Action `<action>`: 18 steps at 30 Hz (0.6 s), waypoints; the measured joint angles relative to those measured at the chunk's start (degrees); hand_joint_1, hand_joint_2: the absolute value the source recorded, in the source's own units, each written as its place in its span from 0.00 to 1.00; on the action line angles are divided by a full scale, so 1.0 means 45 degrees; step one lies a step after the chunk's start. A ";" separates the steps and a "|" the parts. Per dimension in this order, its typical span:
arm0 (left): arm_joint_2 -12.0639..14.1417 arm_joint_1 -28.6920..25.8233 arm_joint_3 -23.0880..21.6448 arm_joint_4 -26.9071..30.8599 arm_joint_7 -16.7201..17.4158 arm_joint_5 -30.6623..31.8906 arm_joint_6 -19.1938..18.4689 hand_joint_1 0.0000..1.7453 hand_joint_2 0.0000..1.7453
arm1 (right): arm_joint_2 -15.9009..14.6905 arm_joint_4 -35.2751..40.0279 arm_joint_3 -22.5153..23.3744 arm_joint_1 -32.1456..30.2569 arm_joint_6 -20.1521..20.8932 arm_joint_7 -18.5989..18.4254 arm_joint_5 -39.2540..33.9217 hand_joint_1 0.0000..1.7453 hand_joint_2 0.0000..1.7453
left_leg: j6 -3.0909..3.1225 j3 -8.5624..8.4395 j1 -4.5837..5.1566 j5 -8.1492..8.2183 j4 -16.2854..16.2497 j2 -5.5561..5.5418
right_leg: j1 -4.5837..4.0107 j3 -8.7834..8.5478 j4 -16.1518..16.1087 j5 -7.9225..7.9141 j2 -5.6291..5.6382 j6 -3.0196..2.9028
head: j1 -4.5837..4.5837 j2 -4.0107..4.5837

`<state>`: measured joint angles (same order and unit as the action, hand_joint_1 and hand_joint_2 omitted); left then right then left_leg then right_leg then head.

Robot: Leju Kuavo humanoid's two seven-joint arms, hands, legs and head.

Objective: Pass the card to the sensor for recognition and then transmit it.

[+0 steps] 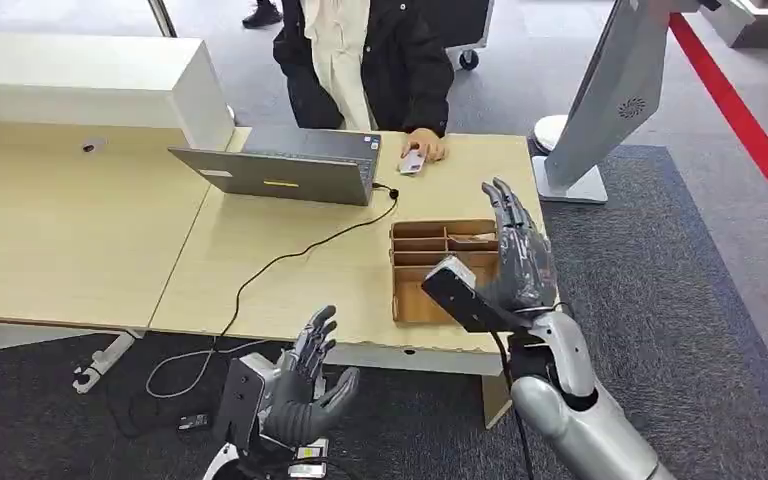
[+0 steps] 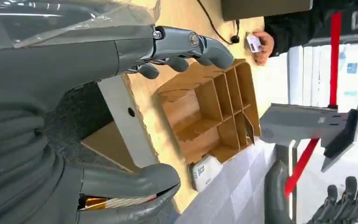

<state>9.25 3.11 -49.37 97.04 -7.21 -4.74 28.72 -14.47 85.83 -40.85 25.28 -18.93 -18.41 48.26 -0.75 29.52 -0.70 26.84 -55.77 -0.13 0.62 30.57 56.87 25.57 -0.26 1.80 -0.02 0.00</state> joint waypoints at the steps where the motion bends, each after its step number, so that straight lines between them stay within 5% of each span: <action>1: -0.0005 0.0001 0.0000 0.0000 0.0000 0.0000 -0.0048 0.00 1.00 | -0.0005 0.0073 -0.0005 -0.0005 0.0162 0.0000 0.0138 0.00 1.00 | 0.0000 0.0000 0.0001 0.0000 0.0000 0.0000 | 0.0000 0.0000 0.0000 0.0000 0.0000 0.0000 | 0.0000 0.0000; 18: -0.0461 -0.0036 0.0000 -0.0029 -0.0073 -0.0038 -0.0646 0.00 1.00 | 0.0083 -0.0859 -0.0190 0.0662 0.1161 -0.0029 0.0506 0.00 1.00 | 0.0001 0.0010 0.0004 0.0000 0.0000 -0.0003 | 0.0004 0.0000 0.0000 0.0000 -0.0001 0.0001 | 0.0000 0.0000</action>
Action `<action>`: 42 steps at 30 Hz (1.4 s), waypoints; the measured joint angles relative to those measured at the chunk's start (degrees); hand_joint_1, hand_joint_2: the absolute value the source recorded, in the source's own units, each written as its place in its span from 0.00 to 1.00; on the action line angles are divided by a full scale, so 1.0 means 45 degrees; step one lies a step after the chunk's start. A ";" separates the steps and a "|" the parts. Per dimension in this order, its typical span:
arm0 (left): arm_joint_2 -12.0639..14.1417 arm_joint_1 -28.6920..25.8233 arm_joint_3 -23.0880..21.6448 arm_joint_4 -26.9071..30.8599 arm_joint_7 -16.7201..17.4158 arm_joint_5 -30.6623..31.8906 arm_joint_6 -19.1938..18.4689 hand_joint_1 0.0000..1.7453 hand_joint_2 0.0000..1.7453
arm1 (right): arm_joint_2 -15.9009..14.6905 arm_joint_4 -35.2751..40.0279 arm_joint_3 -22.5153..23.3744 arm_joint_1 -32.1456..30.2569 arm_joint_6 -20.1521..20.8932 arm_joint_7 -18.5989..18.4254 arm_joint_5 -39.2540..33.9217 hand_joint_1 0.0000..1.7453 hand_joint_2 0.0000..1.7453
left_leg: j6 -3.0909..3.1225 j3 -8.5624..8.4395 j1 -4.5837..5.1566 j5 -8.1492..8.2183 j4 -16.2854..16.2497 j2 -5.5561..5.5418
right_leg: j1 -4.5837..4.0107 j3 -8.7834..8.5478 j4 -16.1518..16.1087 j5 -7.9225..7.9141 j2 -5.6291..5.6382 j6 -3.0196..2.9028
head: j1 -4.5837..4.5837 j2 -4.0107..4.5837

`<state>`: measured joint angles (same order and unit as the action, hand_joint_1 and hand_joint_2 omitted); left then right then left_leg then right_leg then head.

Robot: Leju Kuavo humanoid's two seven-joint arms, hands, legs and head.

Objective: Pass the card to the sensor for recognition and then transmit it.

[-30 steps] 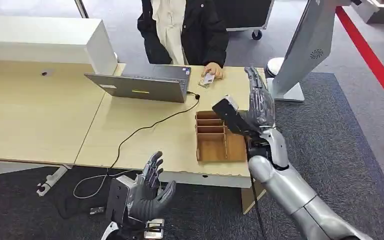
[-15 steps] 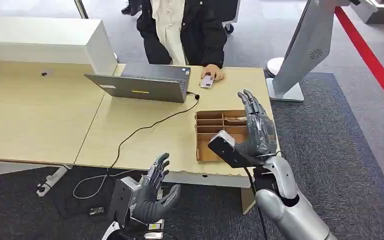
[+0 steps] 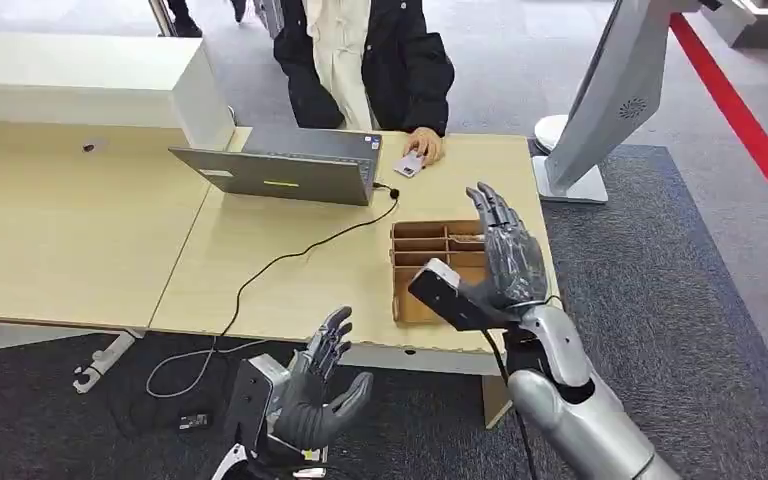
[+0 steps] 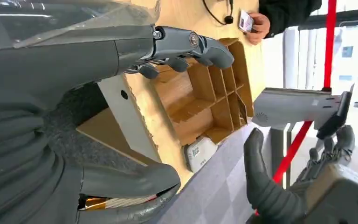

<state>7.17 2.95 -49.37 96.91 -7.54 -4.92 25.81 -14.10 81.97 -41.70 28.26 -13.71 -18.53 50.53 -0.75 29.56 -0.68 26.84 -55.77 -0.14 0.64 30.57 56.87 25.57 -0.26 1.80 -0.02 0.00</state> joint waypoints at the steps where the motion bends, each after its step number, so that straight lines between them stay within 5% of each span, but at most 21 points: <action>1: -0.0049 0.0000 0.0000 -0.0005 0.0005 -0.0010 0.0000 0.00 1.00 | 0.0004 -0.0313 -0.0048 0.0252 0.0165 0.0000 0.0101 0.00 1.00 | 0.0000 -0.0001 0.0000 -0.0001 0.0000 -0.0001 | 0.0002 -0.0002 0.0000 -0.0001 0.0000 0.0000 | 0.0000 0.0000; 19: -0.0195 -0.0022 0.0029 0.0000 -0.0117 -0.0015 0.1054 0.00 1.00 | 0.1584 -0.6336 -0.1472 0.3452 0.0403 0.1224 0.0558 0.00 1.00 | 0.0000 0.0009 -0.0006 -0.0002 0.0001 -0.0010 | 0.0005 0.0000 0.0005 0.0001 -0.0013 0.0000 | 0.0000 0.0000; 26: -0.0195 -0.0024 0.0029 0.0000 -0.0117 -0.0015 0.1073 0.00 1.00 | 0.1612 -0.6415 -0.1491 0.3477 0.0394 0.1238 0.0530 0.00 1.00 | 0.0000 0.0009 -0.0006 -0.0002 0.0001 -0.0010 | 0.0005 0.0000 0.0005 0.0001 -0.0013 0.0000 | 0.0000 0.0000; 31: -0.0190 -0.0116 0.0087 0.0010 -0.0048 0.0034 0.1389 0.00 1.00 | 0.2166 -0.9259 -0.2268 0.4290 0.0107 0.1229 0.0204 0.00 1.00 | 0.0000 0.0007 -0.0002 -0.0002 -0.0002 -0.0014 | 0.0006 0.0003 0.0004 0.0000 -0.0013 0.0001 | 0.0000 0.0000; 42: 0.0019 -0.0042 0.0102 0.0010 0.0112 0.0034 0.0874 0.00 1.00 | 0.1948 -1.0560 -0.2555 0.4433 -0.0048 0.0651 -0.0520 0.00 1.00 | 0.0000 0.0002 -0.0002 -0.0002 -0.0003 -0.0011 | 0.0007 0.0004 0.0004 0.0000 -0.0011 0.0000 | 0.0000 0.0000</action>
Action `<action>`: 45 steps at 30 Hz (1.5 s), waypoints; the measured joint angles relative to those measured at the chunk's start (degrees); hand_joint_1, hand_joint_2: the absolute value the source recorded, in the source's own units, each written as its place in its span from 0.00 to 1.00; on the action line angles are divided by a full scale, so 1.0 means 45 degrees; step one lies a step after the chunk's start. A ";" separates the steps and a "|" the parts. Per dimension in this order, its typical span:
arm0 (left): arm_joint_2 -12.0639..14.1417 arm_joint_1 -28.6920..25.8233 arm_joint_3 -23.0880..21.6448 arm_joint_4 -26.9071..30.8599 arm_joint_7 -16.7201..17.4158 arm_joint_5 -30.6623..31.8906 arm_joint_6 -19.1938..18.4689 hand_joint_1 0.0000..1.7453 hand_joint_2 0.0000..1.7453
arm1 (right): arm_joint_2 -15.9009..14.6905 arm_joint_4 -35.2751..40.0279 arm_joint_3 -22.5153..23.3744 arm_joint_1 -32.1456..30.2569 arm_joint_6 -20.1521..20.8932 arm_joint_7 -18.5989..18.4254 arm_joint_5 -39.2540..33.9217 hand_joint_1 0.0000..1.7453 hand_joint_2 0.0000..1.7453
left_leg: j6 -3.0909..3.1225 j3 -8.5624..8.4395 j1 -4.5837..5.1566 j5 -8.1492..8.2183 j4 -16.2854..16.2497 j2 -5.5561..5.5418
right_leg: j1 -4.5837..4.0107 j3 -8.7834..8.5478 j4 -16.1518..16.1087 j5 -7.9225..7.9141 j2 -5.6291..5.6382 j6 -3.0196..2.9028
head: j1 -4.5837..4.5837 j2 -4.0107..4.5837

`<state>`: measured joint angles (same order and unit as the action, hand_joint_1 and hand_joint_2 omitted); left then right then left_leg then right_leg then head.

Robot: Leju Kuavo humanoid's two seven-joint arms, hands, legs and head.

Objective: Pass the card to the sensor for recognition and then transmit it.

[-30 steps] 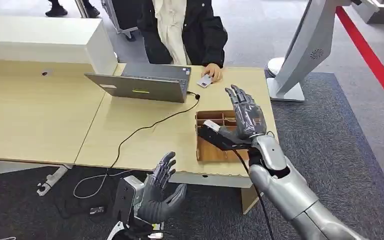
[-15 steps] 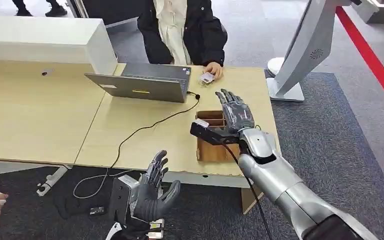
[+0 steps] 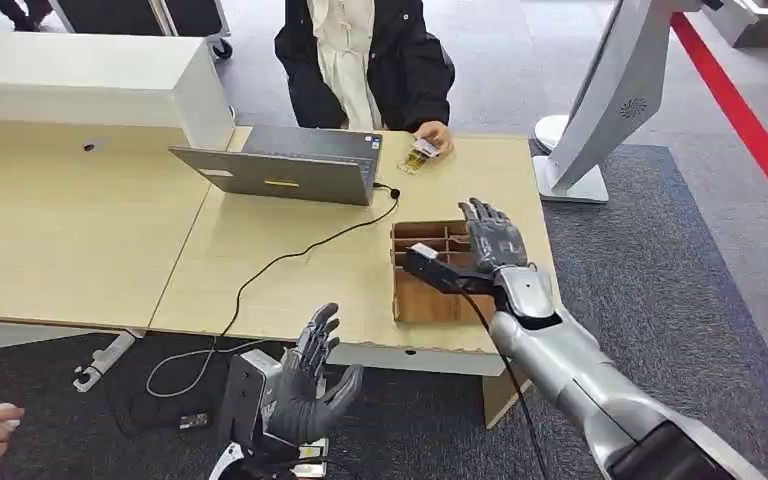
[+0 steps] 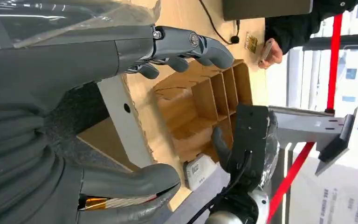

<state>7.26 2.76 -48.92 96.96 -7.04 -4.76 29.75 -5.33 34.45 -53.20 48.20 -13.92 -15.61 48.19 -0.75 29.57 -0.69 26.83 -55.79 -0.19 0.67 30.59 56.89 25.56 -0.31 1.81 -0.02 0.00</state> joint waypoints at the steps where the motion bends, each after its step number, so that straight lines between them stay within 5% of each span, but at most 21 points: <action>1: 0.0010 0.0000 0.0000 0.0000 0.0000 0.0005 -0.0005 0.00 1.00 | -0.0044 -0.0063 -0.0024 -0.0005 -0.0029 0.0000 -0.0005 0.00 1.00 | 0.0000 0.0001 0.0000 0.0000 0.0000 0.0001 | 0.0000 0.0001 0.0000 0.0000 0.0000 0.0000 | 0.0000 0.0000; 29: 0.0102 0.0003 0.0000 -0.0005 -0.0087 0.0126 0.0112 0.00 1.00 | -0.0379 -0.0495 -0.0160 0.0183 -0.0670 -0.0131 -0.0471 0.00 1.00 | 0.0000 0.0002 -0.0001 0.0000 0.0001 0.0003 | 0.0000 0.0002 0.0000 0.0000 0.0002 0.0000 | 0.0005 0.0000; 45: 0.0102 0.0021 0.0019 -0.0005 -0.0087 0.0107 -0.0020 0.00 1.00 | 0.0228 -0.0481 -0.0418 0.0412 -0.0651 0.0772 -0.0796 0.00 1.00 | 0.0000 0.0003 -0.0001 0.0000 0.0001 0.0002 | -0.0002 0.0001 0.0000 0.0000 0.0002 0.0000 | 0.0005 0.0000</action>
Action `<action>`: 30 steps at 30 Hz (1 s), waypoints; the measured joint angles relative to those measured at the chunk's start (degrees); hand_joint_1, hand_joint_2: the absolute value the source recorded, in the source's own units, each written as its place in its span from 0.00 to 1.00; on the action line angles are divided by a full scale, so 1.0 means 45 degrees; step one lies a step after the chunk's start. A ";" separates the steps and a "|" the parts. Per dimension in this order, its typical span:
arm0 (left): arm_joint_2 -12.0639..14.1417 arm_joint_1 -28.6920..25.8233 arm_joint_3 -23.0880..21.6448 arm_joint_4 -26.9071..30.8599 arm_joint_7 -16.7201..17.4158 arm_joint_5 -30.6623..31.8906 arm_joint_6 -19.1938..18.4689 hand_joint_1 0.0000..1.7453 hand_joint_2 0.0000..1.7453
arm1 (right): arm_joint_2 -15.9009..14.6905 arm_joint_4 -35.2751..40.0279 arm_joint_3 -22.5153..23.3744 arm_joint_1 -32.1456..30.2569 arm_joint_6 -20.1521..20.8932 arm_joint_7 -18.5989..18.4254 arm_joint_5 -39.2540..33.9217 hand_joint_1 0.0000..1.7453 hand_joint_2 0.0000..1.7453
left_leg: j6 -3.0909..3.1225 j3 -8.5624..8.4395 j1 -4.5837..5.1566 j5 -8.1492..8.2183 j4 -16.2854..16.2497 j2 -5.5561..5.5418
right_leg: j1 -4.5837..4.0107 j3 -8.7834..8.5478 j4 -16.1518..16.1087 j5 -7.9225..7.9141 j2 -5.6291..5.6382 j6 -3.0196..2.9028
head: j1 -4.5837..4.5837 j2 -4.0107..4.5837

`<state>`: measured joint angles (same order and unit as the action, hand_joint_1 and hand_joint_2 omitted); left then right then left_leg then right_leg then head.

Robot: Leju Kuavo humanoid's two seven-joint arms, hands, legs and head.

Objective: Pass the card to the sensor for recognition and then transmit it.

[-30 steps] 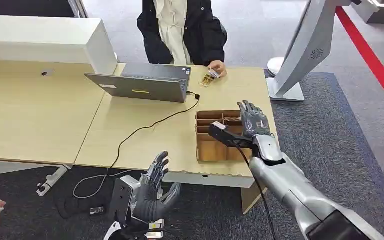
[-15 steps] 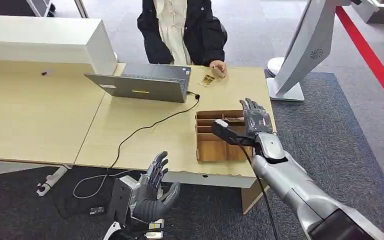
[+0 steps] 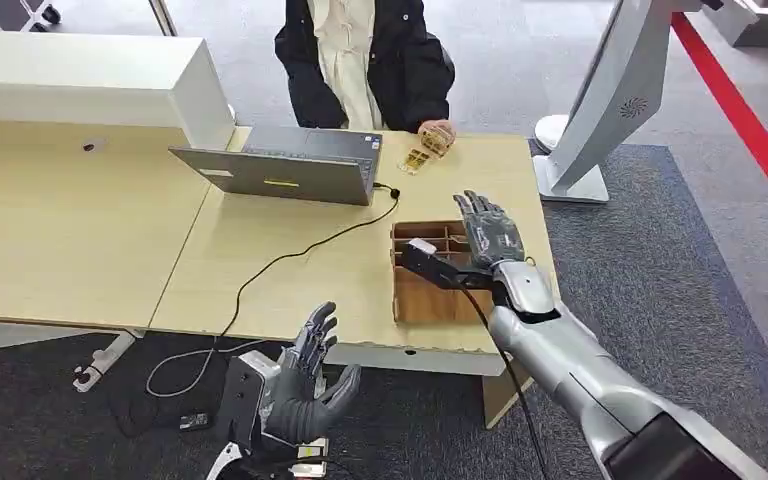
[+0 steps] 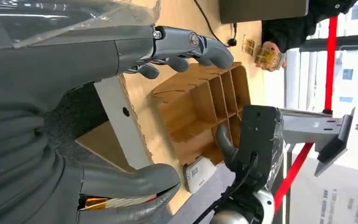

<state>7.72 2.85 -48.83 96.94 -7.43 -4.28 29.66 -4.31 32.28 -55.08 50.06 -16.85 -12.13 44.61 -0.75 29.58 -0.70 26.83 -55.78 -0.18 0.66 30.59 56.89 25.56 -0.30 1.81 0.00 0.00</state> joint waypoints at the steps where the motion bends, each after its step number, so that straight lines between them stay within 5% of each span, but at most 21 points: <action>1: 0.0000 -0.0001 0.0000 0.0000 0.0000 0.0000 -0.0019 0.00 1.00 | 0.0039 0.0000 -0.0019 0.0000 0.0000 0.0000 -0.0015 0.00 1.00 | 0.0000 -0.0001 0.0000 0.0000 0.0000 0.0001 | 0.0000 0.0001 0.0000 0.0000 0.0000 0.0000 | -0.0005 0.0000; 28: 0.0000 -0.0002 0.0083 0.0000 0.0253 0.0117 -0.0462 0.00 1.00 | -0.0350 0.0384 -0.0262 -0.0043 0.0321 -0.0860 0.0150 0.01 1.00 | 0.0000 -0.0004 0.0001 0.0000 -0.0002 0.0004 | 0.0001 0.0004 0.0000 0.0000 0.0003 0.0000 | -0.0005 0.0000; 29: 0.0000 -0.0002 0.0082 0.0000 0.0262 0.0117 -0.0505 0.00 1.00 | -0.0398 0.0438 -0.0262 -0.0057 0.0325 -0.0913 0.0170 0.85 1.00 | 0.0000 -0.0004 0.0001 0.0000 -0.0002 0.0004 | 0.0001 0.0004 0.0000 0.0000 0.0003 0.0000 | 0.0000 0.0000; 30: 0.0000 -0.0002 0.0083 0.0000 0.0267 0.0117 -0.0525 0.00 1.00 | -0.0452 0.0476 -0.0257 -0.0072 0.0355 -0.0938 0.0184 1.00 1.00 | 0.0000 -0.0005 0.0001 0.0000 -0.0002 0.0003 | 0.0001 0.0004 0.0000 0.0000 0.0003 0.0000 | -0.0005 0.0000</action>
<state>7.72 2.85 -48.46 96.94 -6.23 -3.76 27.30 -6.34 34.43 -56.24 49.74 -15.26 -16.35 45.44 -0.75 29.56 -0.69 26.83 -55.79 -0.17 0.66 30.61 56.89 25.56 -0.29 1.81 -0.02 0.00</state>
